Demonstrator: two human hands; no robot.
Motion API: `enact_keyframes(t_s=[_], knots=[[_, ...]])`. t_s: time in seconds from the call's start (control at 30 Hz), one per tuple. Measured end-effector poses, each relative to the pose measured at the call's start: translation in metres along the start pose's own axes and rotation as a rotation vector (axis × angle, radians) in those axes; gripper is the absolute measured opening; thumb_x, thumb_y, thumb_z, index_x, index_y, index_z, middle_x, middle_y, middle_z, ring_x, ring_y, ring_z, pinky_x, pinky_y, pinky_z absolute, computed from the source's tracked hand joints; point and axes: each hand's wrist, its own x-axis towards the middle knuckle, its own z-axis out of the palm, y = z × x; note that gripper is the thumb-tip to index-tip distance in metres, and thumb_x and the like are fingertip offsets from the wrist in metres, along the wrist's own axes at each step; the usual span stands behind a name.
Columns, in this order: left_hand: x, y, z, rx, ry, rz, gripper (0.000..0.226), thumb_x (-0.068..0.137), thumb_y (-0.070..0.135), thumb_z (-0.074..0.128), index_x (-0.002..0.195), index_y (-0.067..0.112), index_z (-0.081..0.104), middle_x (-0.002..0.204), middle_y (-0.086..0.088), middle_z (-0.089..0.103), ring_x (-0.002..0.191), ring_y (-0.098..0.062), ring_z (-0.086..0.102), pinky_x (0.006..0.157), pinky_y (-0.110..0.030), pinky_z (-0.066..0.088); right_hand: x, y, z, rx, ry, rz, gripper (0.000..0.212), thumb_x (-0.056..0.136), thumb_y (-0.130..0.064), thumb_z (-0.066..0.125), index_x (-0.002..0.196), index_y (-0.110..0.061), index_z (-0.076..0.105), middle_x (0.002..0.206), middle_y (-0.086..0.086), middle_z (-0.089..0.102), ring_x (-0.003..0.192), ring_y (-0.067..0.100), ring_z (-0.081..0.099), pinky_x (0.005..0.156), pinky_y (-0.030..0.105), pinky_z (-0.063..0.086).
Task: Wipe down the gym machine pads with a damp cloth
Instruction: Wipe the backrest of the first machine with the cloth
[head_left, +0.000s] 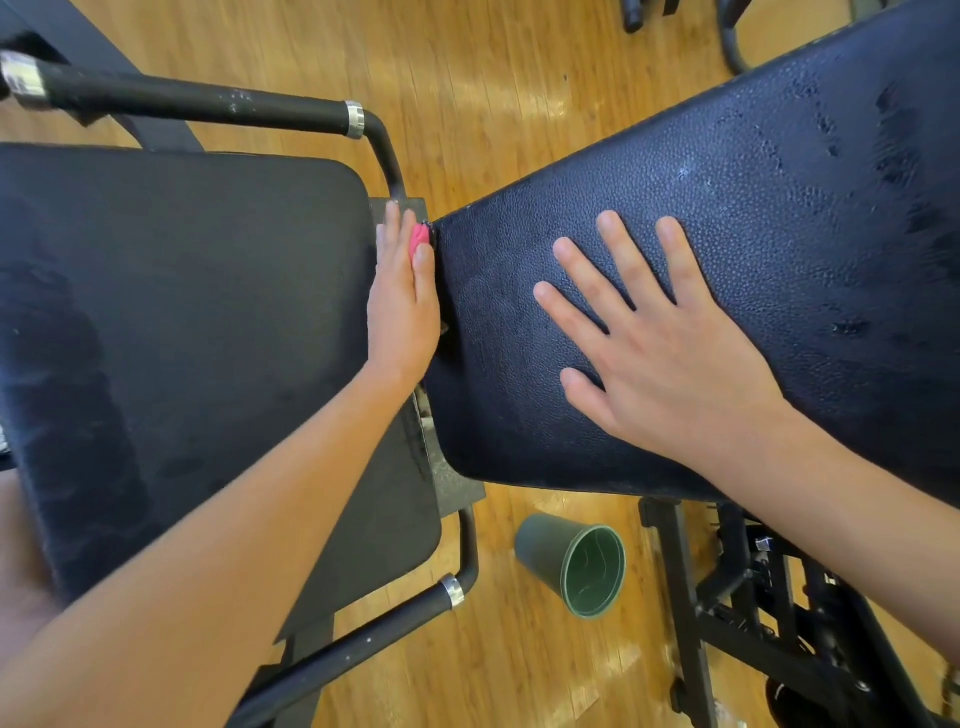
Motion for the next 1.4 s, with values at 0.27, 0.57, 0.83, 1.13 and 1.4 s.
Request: enact_keyframes(t_s=[0.27,0.57,0.83,1.13,1.4], knots=[[-0.07,-0.017,0.003,0.076,-0.072,-0.039,0.053,0.113,0.033,0.026,0.163,0.017,0.021,0.171,0.008,0.007,0.157,-0.008,0.004,0.116,-0.008,0.011,0.001,-0.001,-0.002,0.002,-0.006,0.014,0.073,0.103,-0.053,0.027,0.164,-0.016,0.015,0.17,0.019,0.006,0.155,0.048,0.002,0.121,0.068,0.002],[-0.097,0.012,-0.03,0.368,-0.087,0.26,0.056,0.108,0.038,0.024,0.154,0.013,0.043,0.17,-0.015,0.007,0.158,-0.034,0.005,0.122,-0.06,0.005,-0.003,-0.016,-0.013,0.215,0.097,0.148,0.064,0.1,-0.045,0.04,0.157,-0.016,0.038,0.165,0.017,0.03,0.156,0.039,0.017,0.124,0.064,0.005],[-0.118,0.049,-0.091,0.621,-0.052,0.545,0.05,0.11,0.035,0.028,0.137,0.011,0.062,0.152,-0.023,0.04,0.149,-0.043,0.03,0.114,-0.073,0.026,-0.06,-0.077,-0.05,0.561,0.284,0.415,0.053,0.096,-0.037,0.054,0.143,-0.012,0.056,0.15,0.012,0.054,0.145,0.034,0.042,0.124,0.062,0.015],[-0.166,0.115,-0.146,0.904,0.005,0.886,0.036,0.108,0.032,0.044,0.141,0.02,0.051,0.157,-0.021,0.027,0.152,-0.041,0.02,0.111,-0.075,0.025,-0.13,-0.116,-0.123,0.721,0.355,0.735,0.064,0.094,-0.05,0.056,0.15,-0.022,0.046,0.166,0.013,0.03,0.156,0.034,0.02,0.126,0.055,0.0],[-0.222,0.184,-0.175,1.034,-0.04,1.155,0.052,0.094,0.021,0.075,0.141,0.018,0.054,0.155,-0.022,0.03,0.151,-0.041,0.026,0.109,-0.068,0.035,-0.217,-0.136,-0.167,0.817,0.307,0.986,0.067,0.093,-0.052,0.053,0.152,-0.022,0.044,0.166,0.012,0.028,0.157,0.032,0.015,0.126,0.053,-0.005]])
